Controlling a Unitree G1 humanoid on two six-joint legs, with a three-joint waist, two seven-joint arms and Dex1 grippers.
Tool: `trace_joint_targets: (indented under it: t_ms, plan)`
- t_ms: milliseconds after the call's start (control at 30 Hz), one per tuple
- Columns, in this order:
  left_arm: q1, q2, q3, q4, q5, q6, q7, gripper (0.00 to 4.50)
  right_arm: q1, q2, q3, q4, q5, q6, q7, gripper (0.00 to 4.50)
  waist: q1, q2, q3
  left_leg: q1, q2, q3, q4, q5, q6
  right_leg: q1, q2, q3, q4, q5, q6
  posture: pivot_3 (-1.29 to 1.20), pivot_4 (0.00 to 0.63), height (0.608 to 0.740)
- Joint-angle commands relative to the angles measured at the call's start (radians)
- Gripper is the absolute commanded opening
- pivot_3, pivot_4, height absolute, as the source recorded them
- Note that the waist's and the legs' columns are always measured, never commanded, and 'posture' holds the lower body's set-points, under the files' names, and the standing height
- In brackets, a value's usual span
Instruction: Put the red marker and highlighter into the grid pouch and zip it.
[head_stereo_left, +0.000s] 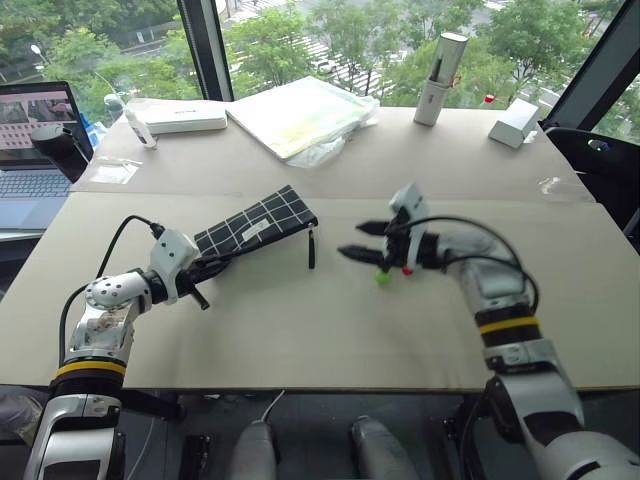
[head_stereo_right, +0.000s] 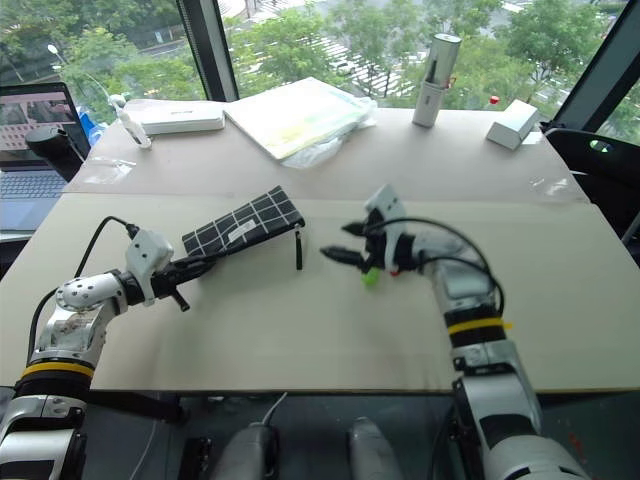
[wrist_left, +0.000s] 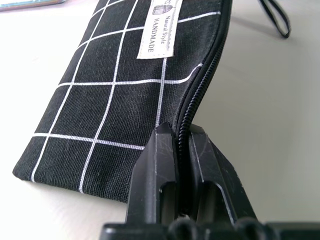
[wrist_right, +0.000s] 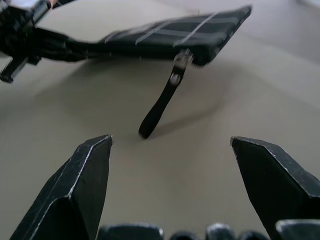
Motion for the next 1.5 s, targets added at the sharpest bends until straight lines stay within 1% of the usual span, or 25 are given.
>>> trace_joint_targets:
  t_ms: [33,200,400,733,767,800,833,867,933,967,1133,1167,1367,1500]
  plan:
    - [0.027,-0.011,-0.003,-0.142,-0.005,0.101,0.066,0.00,-0.051,0.053,-0.020,-0.056,-0.015,-0.012,-0.116,4.18,-0.001,0.000,0.000,0.001,0.000,-0.001,0.000,0.000,0.000,0.001,0.000,0.000,0.000,0.000,0.000,0.00,0.150,0.740]
    - [0.043,-0.014,-0.030,-0.215,0.019,0.162,0.105,0.00,-0.096,0.091,-0.042,0.038,-0.037,-0.048,-0.206,4.18,0.005,0.000,0.000,0.001,0.000,-0.002,0.000,0.000,0.000,0.003,0.000,-0.002,-0.002,0.000,0.000,0.00,0.150,0.740]
    - [0.051,-0.017,-0.034,-0.246,0.023,0.190,0.124,0.00,-0.138,0.105,-0.036,0.120,-0.039,-0.085,-0.221,4.18,0.005,0.000,0.000,0.001,0.000,-0.003,0.000,0.000,0.000,0.004,0.000,-0.002,-0.003,0.000,0.000,0.00,0.150,0.740]
    - [0.057,-0.042,-0.034,-0.276,0.017,0.216,0.149,0.00,-0.216,0.139,-0.045,0.311,-0.057,-0.197,-0.265,4.18,0.001,0.000,0.000,0.001,0.000,-0.003,0.000,0.000,0.000,0.004,0.000,-0.002,-0.003,0.000,0.000,0.00,0.150,0.740]
    - [0.059,-0.043,-0.034,-0.276,0.018,0.216,0.151,0.00,-0.221,0.141,-0.045,0.325,-0.058,-0.207,-0.266,3.68,0.001,0.000,0.000,0.001,0.000,-0.003,0.000,0.000,0.000,0.004,0.000,-0.002,-0.003,0.000,0.000,0.00,0.150,0.740]
    - [0.060,-0.046,-0.033,-0.276,0.017,0.217,0.156,0.00,-0.222,0.142,-0.041,0.327,-0.056,-0.217,-0.249,3.54,0.001,0.000,0.000,0.001,0.000,-0.003,0.000,0.000,0.000,0.004,0.000,-0.002,-0.003,0.000,0.000,0.00,0.150,0.740]
    - [0.061,-0.048,-0.033,-0.275,0.018,0.216,0.159,0.00,-0.223,0.143,-0.038,0.328,-0.053,-0.223,-0.237,3.18,0.001,0.000,0.000,0.001,0.000,-0.003,0.000,0.000,0.000,0.004,0.000,-0.002,-0.003,0.000,0.000,0.00,0.150,0.740]
    - [0.062,-0.049,-0.033,-0.276,0.018,0.216,0.162,0.00,-0.223,0.144,-0.038,0.327,-0.050,-0.225,-0.229,2.92,0.001,0.000,0.000,0.001,0.000,-0.003,0.000,0.000,0.000,0.004,0.000,-0.002,-0.003,0.000,0.000,0.00,0.150,0.740]
    - [0.063,-0.051,-0.032,-0.276,0.017,0.216,0.166,0.00,-0.224,0.145,-0.036,0.327,-0.049,-0.228,-0.215,2.24,0.001,0.000,0.000,0.001,0.000,-0.003,0.000,0.000,0.000,0.004,0.000,-0.002,-0.003,0.000,0.000,0.00,0.150,0.740]
    - [0.063,-0.052,-0.032,-0.275,0.018,0.215,0.170,0.00,-0.224,0.144,-0.032,0.327,-0.052,-0.232,-0.205,1.75,0.001,0.000,0.000,0.001,0.000,-0.003,0.000,0.000,0.000,0.004,0.000,-0.002,-0.003,0.000,0.000,0.00,0.150,0.740]
    - [0.060,-0.059,-0.032,-0.270,0.020,0.212,0.184,0.00,-0.223,0.147,-0.018,0.322,-0.063,-0.228,-0.175,0.12,0.001,0.000,0.000,0.001,0.000,-0.004,0.000,0.000,0.000,0.004,0.000,-0.002,-0.003,0.000,0.000,0.00,0.150,0.740]
    - [0.060,-0.061,-0.032,-0.269,0.020,0.211,0.187,0.00,-0.223,0.150,-0.010,0.320,-0.068,-0.225,-0.167,0.04,0.001,0.000,0.000,0.001,0.000,-0.004,0.000,0.000,0.000,0.004,0.000,-0.002,-0.003,0.000,0.000,0.00,0.150,0.740]
    - [0.060,-0.063,-0.032,-0.263,0.021,0.206,0.194,0.00,-0.213,0.182,0.033,0.289,-0.089,-0.226,-0.134,0.04,0.000,0.000,0.000,0.001,0.000,-0.004,-0.001,0.000,0.000,0.004,0.000,-0.003,-0.002,0.000,0.000,0.00,0.150,0.740]
    - [0.058,-0.064,-0.036,-0.259,0.021,0.204,0.195,0.00,-0.226,0.220,0.052,0.288,-0.099,-0.232,-0.137,0.04,0.001,0.000,0.000,0.001,0.000,-0.004,-0.001,0.000,0.000,0.004,0.000,-0.003,-0.003,0.000,0.000,0.00,0.150,0.740]
